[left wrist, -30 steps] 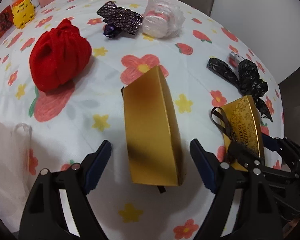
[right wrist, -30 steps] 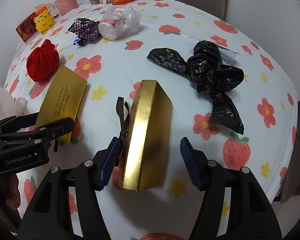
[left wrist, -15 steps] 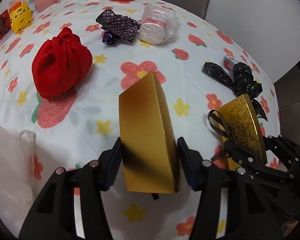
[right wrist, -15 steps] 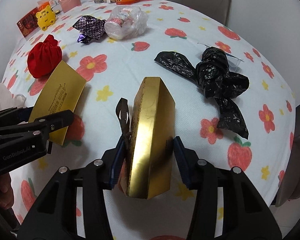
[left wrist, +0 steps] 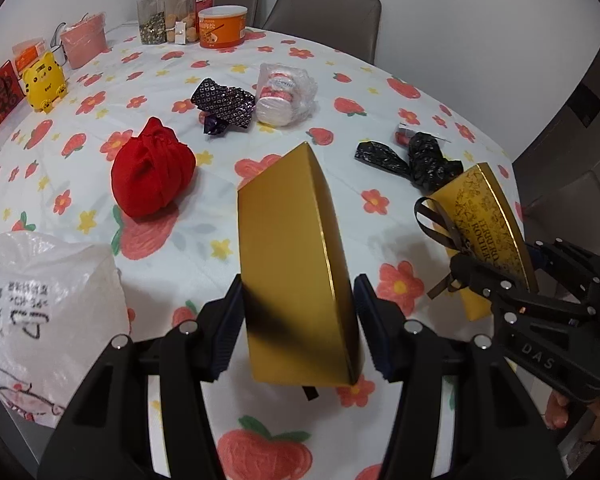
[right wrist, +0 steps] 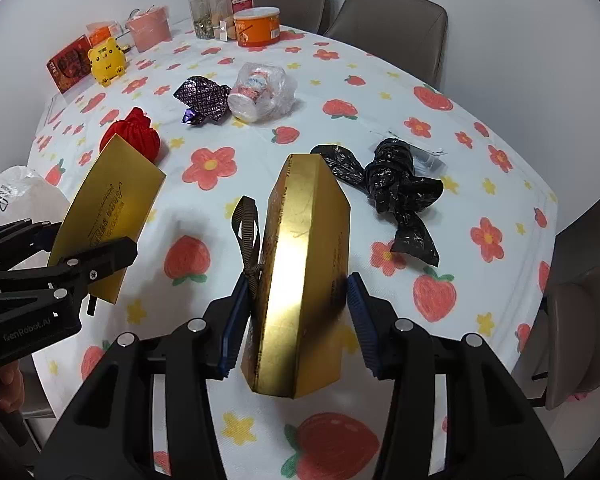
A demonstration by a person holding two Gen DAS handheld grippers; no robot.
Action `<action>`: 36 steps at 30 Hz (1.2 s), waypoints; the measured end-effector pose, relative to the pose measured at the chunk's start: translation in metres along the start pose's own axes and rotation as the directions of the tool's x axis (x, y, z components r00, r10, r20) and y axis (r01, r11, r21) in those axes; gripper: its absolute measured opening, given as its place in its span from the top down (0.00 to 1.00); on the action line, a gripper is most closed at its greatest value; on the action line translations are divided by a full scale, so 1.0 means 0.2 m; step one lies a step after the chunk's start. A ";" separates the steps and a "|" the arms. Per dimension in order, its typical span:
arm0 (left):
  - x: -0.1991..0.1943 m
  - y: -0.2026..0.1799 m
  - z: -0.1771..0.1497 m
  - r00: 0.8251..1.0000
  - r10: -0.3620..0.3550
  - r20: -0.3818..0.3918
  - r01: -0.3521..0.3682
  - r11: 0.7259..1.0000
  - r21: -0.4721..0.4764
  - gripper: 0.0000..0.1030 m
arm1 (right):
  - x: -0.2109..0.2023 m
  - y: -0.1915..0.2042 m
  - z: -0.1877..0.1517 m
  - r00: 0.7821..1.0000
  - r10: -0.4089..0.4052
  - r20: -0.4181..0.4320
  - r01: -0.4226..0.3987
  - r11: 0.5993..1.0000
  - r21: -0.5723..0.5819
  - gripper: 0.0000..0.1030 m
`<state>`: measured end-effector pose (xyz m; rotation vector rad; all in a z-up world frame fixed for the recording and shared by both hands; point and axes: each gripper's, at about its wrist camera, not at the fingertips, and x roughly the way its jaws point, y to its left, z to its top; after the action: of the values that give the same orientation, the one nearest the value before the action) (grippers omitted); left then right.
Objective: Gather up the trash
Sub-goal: 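Grasp the tall gold box with the left tool while the right tool grasps the ribboned gold box, then carry both gold boxes over the grey bin with both tools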
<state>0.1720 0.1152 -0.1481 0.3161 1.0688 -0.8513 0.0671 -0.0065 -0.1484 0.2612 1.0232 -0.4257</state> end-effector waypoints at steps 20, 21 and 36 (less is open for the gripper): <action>-0.53 0.12 -0.50 0.996 0.075 0.052 -0.066 0.986 -0.153 0.47 | -0.45 0.31 -0.28 0.990 0.131 0.047 -0.121 0.978 -0.169 0.55; -0.56 0.14 -0.54 0.994 0.093 0.053 -0.083 0.981 -0.175 0.47 | -0.46 0.35 -0.28 0.988 0.146 0.047 -0.135 0.972 -0.191 0.55; -0.87 0.51 -1.11 0.968 0.253 0.007 -0.223 0.868 -0.443 0.47 | -0.55 1.04 -0.44 0.932 0.358 -0.054 -0.338 0.809 -0.481 0.55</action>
<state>0.0694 0.3957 -0.1207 0.0344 1.1022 -0.3773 0.0448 0.2374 -0.0938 -0.0155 0.9833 0.1686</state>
